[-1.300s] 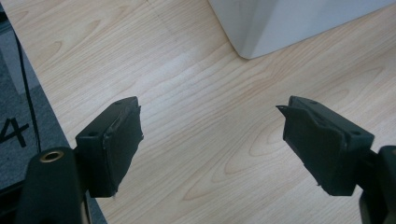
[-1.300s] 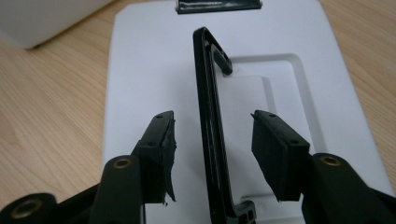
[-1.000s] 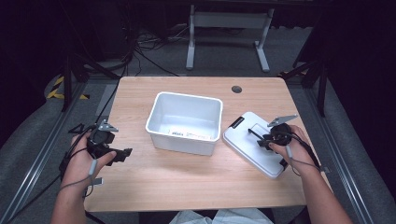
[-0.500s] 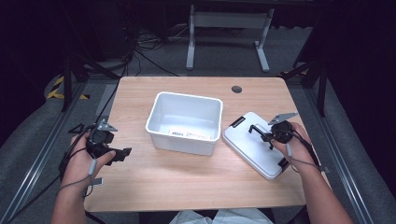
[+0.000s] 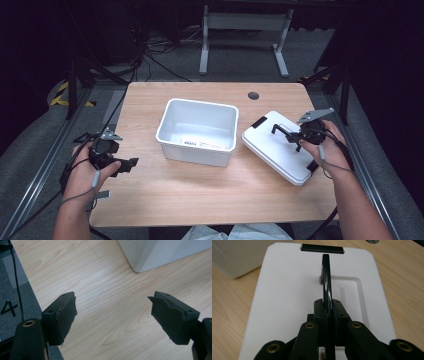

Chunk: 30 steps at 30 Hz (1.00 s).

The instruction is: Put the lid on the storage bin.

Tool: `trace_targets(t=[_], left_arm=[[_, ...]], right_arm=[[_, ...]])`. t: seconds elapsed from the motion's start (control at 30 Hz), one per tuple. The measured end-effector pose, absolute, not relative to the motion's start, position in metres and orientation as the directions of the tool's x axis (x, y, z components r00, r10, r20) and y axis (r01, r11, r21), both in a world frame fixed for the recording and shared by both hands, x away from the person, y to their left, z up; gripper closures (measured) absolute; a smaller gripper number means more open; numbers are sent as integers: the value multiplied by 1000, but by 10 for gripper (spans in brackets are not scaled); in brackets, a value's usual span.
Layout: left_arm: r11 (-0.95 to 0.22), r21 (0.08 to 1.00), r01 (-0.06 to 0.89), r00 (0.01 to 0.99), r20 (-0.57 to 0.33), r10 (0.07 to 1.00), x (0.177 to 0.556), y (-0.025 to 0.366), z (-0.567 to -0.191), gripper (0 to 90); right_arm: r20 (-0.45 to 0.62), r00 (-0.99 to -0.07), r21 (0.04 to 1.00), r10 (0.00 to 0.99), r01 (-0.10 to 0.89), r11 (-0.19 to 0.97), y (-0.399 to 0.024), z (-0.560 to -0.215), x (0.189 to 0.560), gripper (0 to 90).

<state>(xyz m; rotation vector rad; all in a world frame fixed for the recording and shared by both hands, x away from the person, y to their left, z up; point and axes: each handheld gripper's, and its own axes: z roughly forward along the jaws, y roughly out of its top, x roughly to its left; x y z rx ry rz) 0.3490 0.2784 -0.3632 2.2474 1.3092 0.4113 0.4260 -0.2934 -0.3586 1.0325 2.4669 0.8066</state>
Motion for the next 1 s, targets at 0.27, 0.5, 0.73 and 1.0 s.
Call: trace_targets(t=[0.27,0.5,0.73,1.0], left_arm=[[-409,563,718,491,5,871,349,281,-363,207],[-398,564,723,482,0,876,349,281,-364,207],[-400,565,721,484,1,875,348,283,-362,207],[-395,564,725,481,-3,877,347,284,-362,207]], right_arm=[[-99,-674,627,732,529,572,-297,-336,425,848],[-116,-682,676,722,479,560,-303,-318,421,848],[-134,-680,687,720,460,562,-303,-302,419,848],[-166,-698,693,697,421,586,-291,-284,419,848]])
